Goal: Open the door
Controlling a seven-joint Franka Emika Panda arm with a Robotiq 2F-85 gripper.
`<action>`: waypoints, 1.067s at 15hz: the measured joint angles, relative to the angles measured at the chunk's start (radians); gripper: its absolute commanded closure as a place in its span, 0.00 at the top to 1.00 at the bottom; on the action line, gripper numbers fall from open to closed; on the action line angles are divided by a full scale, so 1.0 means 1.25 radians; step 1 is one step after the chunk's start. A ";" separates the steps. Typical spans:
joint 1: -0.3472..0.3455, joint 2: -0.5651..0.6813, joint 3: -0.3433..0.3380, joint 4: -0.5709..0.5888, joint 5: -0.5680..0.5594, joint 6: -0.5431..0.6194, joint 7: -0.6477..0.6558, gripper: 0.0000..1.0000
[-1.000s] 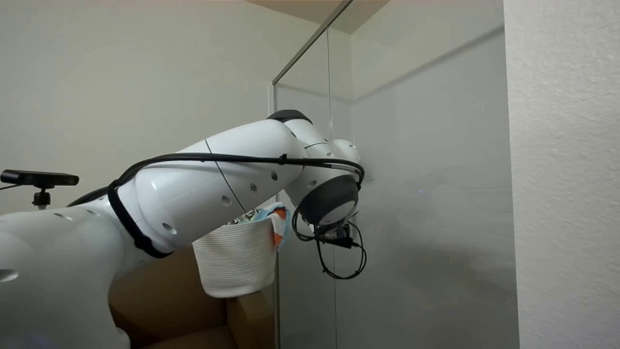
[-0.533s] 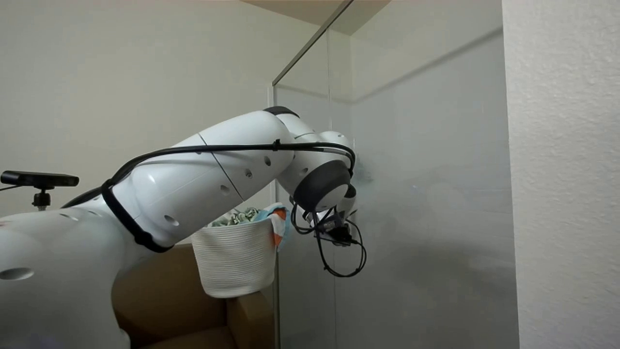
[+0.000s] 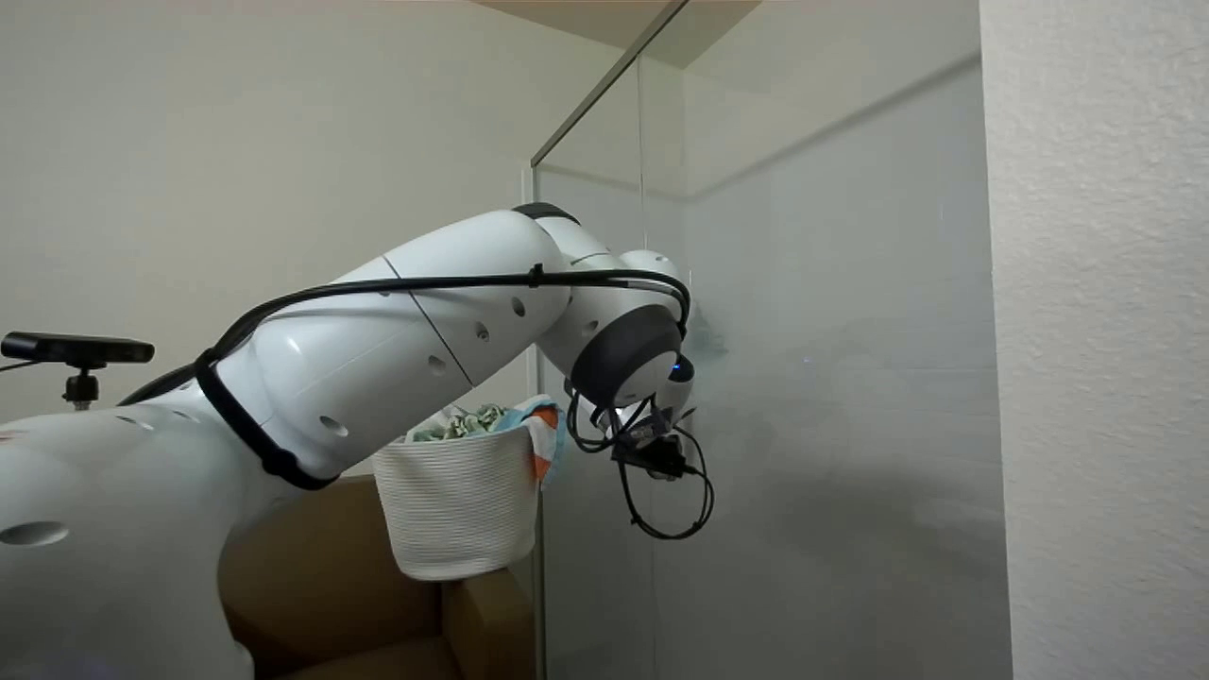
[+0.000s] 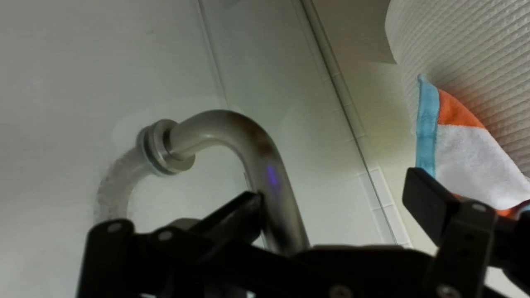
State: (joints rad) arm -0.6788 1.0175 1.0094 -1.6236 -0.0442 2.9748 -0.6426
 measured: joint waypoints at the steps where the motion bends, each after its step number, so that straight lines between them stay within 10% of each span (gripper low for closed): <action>1: 0.000 0.000 0.000 0.000 0.000 -0.001 0.000 1.00; 16: 0.021 -0.037 -0.032 -0.005 0.000 -0.016 0.016 1.00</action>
State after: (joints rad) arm -0.6522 0.9717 0.9694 -1.6303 -0.0442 2.9548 -0.6228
